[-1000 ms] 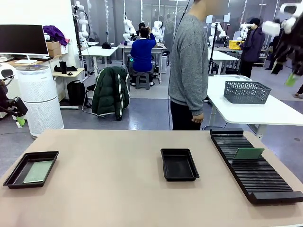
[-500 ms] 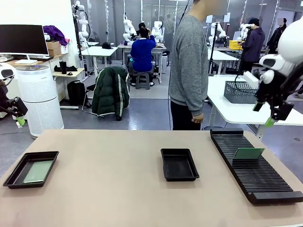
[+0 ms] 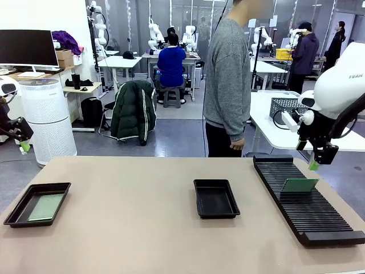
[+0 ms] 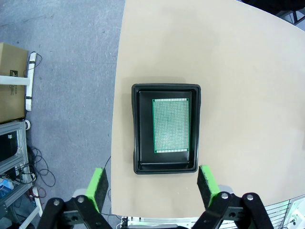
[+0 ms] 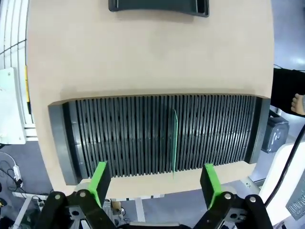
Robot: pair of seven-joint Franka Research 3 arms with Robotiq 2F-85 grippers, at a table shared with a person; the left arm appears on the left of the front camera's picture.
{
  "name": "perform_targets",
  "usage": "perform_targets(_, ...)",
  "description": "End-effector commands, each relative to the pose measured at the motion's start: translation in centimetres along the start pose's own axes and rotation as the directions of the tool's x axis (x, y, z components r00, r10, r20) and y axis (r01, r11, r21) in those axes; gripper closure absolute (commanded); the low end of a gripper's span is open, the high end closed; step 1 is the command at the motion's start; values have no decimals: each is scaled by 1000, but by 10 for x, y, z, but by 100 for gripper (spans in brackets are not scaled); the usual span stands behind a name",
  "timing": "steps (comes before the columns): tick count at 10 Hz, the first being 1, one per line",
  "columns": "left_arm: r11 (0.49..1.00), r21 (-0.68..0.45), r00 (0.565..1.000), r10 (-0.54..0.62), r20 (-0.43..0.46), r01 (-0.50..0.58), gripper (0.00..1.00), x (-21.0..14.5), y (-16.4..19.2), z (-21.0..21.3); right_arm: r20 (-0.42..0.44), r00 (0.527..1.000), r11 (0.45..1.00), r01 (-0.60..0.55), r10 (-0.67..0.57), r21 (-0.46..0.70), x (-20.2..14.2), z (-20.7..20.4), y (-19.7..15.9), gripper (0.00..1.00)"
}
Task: Inspect and transfer BCBs to ESD trays.
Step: Pick up the Blank PCB from the PCB Rack and place it in the right ESD tray.
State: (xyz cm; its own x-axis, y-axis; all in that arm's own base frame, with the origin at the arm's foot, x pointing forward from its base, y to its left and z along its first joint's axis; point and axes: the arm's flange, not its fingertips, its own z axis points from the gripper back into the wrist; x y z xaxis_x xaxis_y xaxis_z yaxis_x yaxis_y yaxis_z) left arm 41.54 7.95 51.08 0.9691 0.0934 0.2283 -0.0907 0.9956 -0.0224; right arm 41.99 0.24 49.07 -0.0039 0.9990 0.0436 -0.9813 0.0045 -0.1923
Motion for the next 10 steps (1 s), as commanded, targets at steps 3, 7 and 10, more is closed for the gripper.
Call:
perform_targets(3,1000,1,1000,-2,12,2,0,-2,1,-3,-49,998,999,-26,24,-31,-15,-38,-8,0)
perform_targets(7,1000,1,1000,-2,12,2,0,-2,1,-3,-62,998,1000,18,-20,-20,-41,-77,-8,0)
perform_targets(10,1000,1,1000,-2,12,2,0,-2,1,-3,-28,999,999,36,-37,-40,-56,-105,-10,0)
